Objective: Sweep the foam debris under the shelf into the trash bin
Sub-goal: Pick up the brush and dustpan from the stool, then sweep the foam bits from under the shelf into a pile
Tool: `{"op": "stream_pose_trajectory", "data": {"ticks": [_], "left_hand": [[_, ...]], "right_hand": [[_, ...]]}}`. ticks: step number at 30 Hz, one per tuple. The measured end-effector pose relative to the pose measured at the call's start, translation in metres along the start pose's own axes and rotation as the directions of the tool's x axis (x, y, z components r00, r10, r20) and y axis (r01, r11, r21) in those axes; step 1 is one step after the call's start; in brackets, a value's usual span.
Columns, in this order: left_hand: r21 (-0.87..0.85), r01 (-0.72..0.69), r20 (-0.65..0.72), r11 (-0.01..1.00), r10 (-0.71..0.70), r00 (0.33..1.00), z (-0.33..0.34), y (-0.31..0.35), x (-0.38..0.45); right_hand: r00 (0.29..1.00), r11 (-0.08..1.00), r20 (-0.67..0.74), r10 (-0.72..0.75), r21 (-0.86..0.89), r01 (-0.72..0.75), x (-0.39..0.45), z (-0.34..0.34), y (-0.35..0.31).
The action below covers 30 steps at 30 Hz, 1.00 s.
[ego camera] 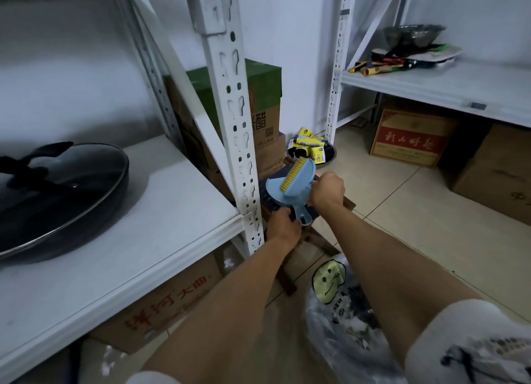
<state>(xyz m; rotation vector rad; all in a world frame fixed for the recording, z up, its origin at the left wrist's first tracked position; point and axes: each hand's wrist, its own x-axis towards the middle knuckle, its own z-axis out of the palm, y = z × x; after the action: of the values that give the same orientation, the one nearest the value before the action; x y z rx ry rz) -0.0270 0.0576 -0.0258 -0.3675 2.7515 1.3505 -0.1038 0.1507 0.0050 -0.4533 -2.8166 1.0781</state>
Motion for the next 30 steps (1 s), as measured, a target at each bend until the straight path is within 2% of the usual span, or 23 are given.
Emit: {"op": "stream_pose_trajectory", "data": {"ticks": [4, 9, 12, 15, 18, 22, 24, 26, 30], "left_hand": [[0.008, -0.033, 0.000, 0.999, 0.033, 0.999, -0.026, 0.005, -0.024], [0.002, -0.016, 0.062, 1.000, 0.016, 0.998, -0.066, -0.001, -0.063], [0.007, 0.022, 0.051, 1.000, -0.022, 0.998, -0.094, -0.012, -0.093], [0.054, 0.040, 0.032, 0.998, -0.042, 0.999, -0.121, -0.027, -0.123], [-0.004, 0.082, 0.013, 0.997, -0.082, 0.997, -0.147, -0.043, -0.156], [0.021, 0.091, -0.021, 0.996, -0.091, 0.996, -0.184, -0.073, -0.208], [0.030, 0.106, -0.018, 0.994, -0.105, 0.994, -0.204, -0.090, -0.234], [-0.001, 0.137, -0.027, 0.991, -0.137, 0.990, -0.220, -0.107, -0.251], [-0.048, 0.181, -0.173, 0.982, -0.186, 0.967, -0.257, -0.149, -0.289]], "right_hand": [[0.999, 0.998, -0.038, 0.020, 0.062, -0.017, -0.023, -0.018, -0.015], [0.998, 1.000, -0.058, 0.011, 0.004, -0.011, -0.072, -0.041, -0.024], [0.999, 0.996, -0.040, -0.021, -0.084, 0.017, -0.107, -0.052, -0.025], [0.999, 0.986, 0.020, -0.039, -0.161, 0.042, -0.139, -0.060, -0.025], [0.992, 0.974, 0.107, -0.074, -0.208, 0.095, -0.177, -0.060, -0.031], [0.963, 0.949, 0.210, -0.172, -0.228, 0.219, -0.234, -0.043, -0.045], [0.928, 0.925, 0.286, -0.237, -0.224, 0.305, -0.267, -0.031, -0.054], [0.916, 0.923, 0.315, -0.249, -0.209, 0.323, -0.293, -0.019, -0.061], [0.882, 0.925, 0.366, -0.297, -0.117, 0.361, -0.347, 0.013, -0.078]]}}
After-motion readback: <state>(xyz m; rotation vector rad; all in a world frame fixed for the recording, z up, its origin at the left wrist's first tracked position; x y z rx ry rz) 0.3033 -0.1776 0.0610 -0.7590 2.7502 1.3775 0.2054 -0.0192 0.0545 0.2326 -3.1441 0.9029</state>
